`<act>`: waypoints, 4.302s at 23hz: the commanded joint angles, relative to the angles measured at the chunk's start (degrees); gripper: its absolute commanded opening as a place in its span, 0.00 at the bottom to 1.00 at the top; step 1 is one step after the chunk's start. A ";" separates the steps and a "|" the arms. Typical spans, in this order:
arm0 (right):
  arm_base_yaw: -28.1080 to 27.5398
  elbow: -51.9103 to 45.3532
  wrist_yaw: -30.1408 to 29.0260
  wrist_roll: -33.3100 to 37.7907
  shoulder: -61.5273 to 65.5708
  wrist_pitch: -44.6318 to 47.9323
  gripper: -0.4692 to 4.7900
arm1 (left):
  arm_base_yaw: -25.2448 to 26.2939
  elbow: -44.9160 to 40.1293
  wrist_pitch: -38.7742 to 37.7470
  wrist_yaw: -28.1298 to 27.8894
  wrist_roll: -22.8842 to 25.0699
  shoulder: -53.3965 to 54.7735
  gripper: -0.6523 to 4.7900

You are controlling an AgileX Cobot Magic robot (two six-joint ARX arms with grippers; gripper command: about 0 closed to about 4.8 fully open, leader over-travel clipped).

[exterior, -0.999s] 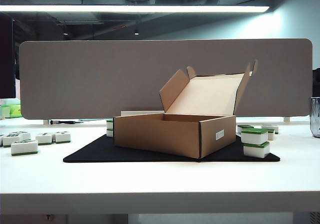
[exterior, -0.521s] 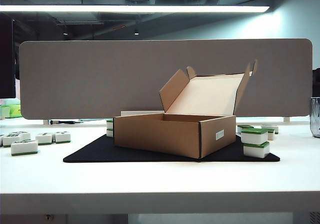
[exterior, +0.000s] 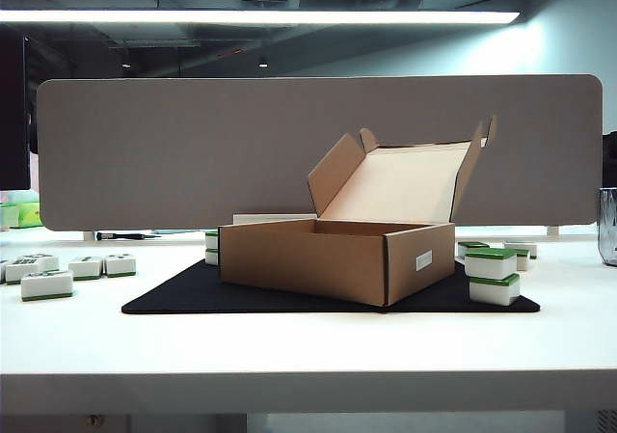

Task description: Pick up four mahjong tiles and put them into the paper box.

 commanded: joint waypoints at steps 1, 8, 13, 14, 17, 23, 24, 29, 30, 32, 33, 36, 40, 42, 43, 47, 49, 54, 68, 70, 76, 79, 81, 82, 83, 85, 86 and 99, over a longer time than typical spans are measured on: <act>0.07 4.66 -1.29 -0.04 -0.48 -2.56 0.09 | -0.02 -0.26 -0.61 -0.17 -0.33 0.02 0.11; 0.04 16.70 -9.11 -0.07 -0.48 -18.12 0.09 | -0.02 -0.26 -0.59 -0.17 -0.33 0.02 0.11; 0.04 27.52 -15.61 -0.07 -0.46 -29.33 0.09 | -0.02 -0.26 -0.57 -0.20 -0.33 0.02 0.11; 0.04 28.70 -16.17 -0.07 -0.46 -30.36 0.09 | -0.02 -0.26 -0.57 -0.17 -0.33 0.02 0.11; 0.02 32.39 -18.01 -0.07 -0.46 -33.55 0.09 | -0.02 -0.26 -0.59 -0.20 -0.33 0.02 0.11; 0.04 41.90 -25.77 -0.07 -0.44 -46.71 0.09 | -0.02 -0.26 -0.57 -0.20 -0.31 0.02 0.11; 0.04 42.80 -26.05 -0.07 -0.44 -48.02 0.09 | -0.02 -0.26 -0.57 -0.20 -0.33 0.02 0.11; 0.04 45.55 -26.80 -0.07 -0.44 -51.98 0.09 | -0.02 -0.26 -0.44 -0.17 -0.35 0.02 0.11; 0.04 45.66 -26.77 -0.07 -0.44 -52.30 0.09 | -0.04 -0.26 -0.39 0.17 -0.39 0.02 0.11; 0.04 45.64 -26.75 -0.07 -0.44 -52.33 0.09 | -0.04 -0.04 -0.39 2.97 -0.96 0.02 0.11; 0.04 45.64 -26.75 -0.07 -0.44 -52.28 0.09 | -0.04 0.11 -0.37 4.17 -1.18 0.02 0.11; 0.02 45.62 -26.75 -0.07 -0.44 -52.28 0.09 | -0.04 1.53 -0.52 6.29 -2.21 0.02 0.11; 0.02 45.62 -26.73 -0.07 -0.42 -52.28 0.09 | -0.04 6.75 -1.38 7.37 -7.02 0.22 0.11; 0.02 45.62 -26.73 -0.07 -0.42 -52.28 0.09 | -0.04 11.19 -2.78 10.86 -7.02 3.19 0.11; 0.02 45.59 -26.73 -0.07 -0.42 -52.28 0.09 | -0.04 12.72 -2.99 11.56 -6.82 4.98 0.11; 0.02 45.53 -26.73 -0.07 -0.42 -52.28 0.09 | -0.04 24.61 -3.02 11.93 -1.64 21.90 0.11; 0.02 45.53 -26.73 -0.07 -0.42 -52.30 0.09 | -0.04 30.99 -3.67 11.91 0.68 30.32 0.11; 0.02 45.53 -26.73 -0.07 -0.42 -52.48 0.09 | -0.04 47.41 -8.15 14.27 0.76 49.64 0.11; 0.02 45.48 -26.49 -0.07 -0.42 -52.98 0.09 | -9.07 91.62 -27.69 14.16 5.90 97.02 0.11; 0.00 45.48 -26.53 -0.07 -0.42 -53.07 0.09 | -10.78 96.98 -29.94 9.75 7.37 102.18 0.12; 0.00 45.48 -26.51 -0.07 -0.42 -55.32 0.09 | -14.38 107.67 -31.85 6.60 11.28 113.59 0.36; -0.02 45.48 -26.53 -0.07 -0.42 -55.63 0.09 | -14.99 108.61 -30.42 4.76 13.05 116.96 0.64; 0.00 45.48 -26.51 -0.07 -0.42 -55.63 0.09 | -14.99 108.61 -29.90 4.76 13.42 118.66 0.71; 0.00 45.48 -26.51 -0.07 -0.42 -55.63 0.09 | -14.99 108.61 -29.75 4.76 13.42 119.40 0.72; 0.00 45.48 -26.53 -0.07 -0.42 -55.63 0.09 | -14.97 108.61 -29.31 4.76 13.55 120.34 0.73; 0.00 45.48 -26.53 -0.07 -0.42 -55.63 0.09 | -14.97 108.61 -28.52 4.81 14.53 121.63 0.75; 0.00 45.48 -26.53 -0.07 -0.42 -55.63 0.09 | -14.99 108.61 -27.50 4.79 14.91 122.66 0.75; -0.02 45.48 -26.51 -0.07 -0.42 -55.60 0.09 | -14.99 108.61 -19.69 4.79 14.71 129.44 0.75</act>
